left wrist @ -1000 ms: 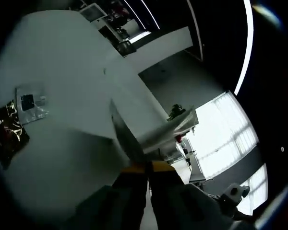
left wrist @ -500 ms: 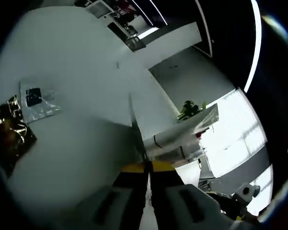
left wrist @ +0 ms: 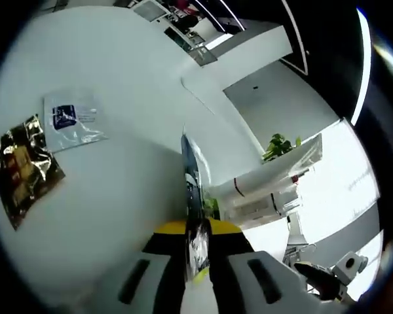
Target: Arrange the skincare products in the storage area until every visible bottle or jar stands upright without overlapping.
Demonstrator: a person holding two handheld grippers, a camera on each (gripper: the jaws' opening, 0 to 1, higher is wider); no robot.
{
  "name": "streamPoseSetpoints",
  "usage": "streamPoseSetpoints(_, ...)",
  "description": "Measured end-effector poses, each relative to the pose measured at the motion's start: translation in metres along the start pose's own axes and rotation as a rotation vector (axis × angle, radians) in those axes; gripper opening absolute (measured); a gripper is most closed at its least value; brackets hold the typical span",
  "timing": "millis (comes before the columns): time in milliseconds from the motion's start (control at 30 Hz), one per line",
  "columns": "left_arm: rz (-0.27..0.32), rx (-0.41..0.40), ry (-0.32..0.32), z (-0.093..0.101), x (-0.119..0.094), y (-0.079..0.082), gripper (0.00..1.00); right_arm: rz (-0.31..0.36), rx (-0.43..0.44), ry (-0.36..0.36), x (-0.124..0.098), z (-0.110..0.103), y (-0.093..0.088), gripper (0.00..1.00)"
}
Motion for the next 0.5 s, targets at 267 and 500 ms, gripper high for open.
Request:
streamPoseSetpoints(267, 0.000, 0.030, 0.044, -0.0076, 0.0011, 0.0008, 0.11, -0.002, 0.001, 0.001, 0.0002, -0.0003, 0.0001, 0.99)
streamPoseSetpoints(500, 0.010, 0.052, 0.062, -0.0104, -0.0004, 0.0041, 0.14, -0.003, 0.000, 0.001, 0.0003, -0.0003, 0.0002, 0.99)
Point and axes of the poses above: the point that each gripper's makers call its tool centre point, and the gripper's own axes: x roughly forward along the fingers, z roughly to its right, y roughly out of its top, the point moved 2 cm from there along -x, roughly backward along the fingers, and after that the axes turned 7 degrees about y, right-handed, at the moved point
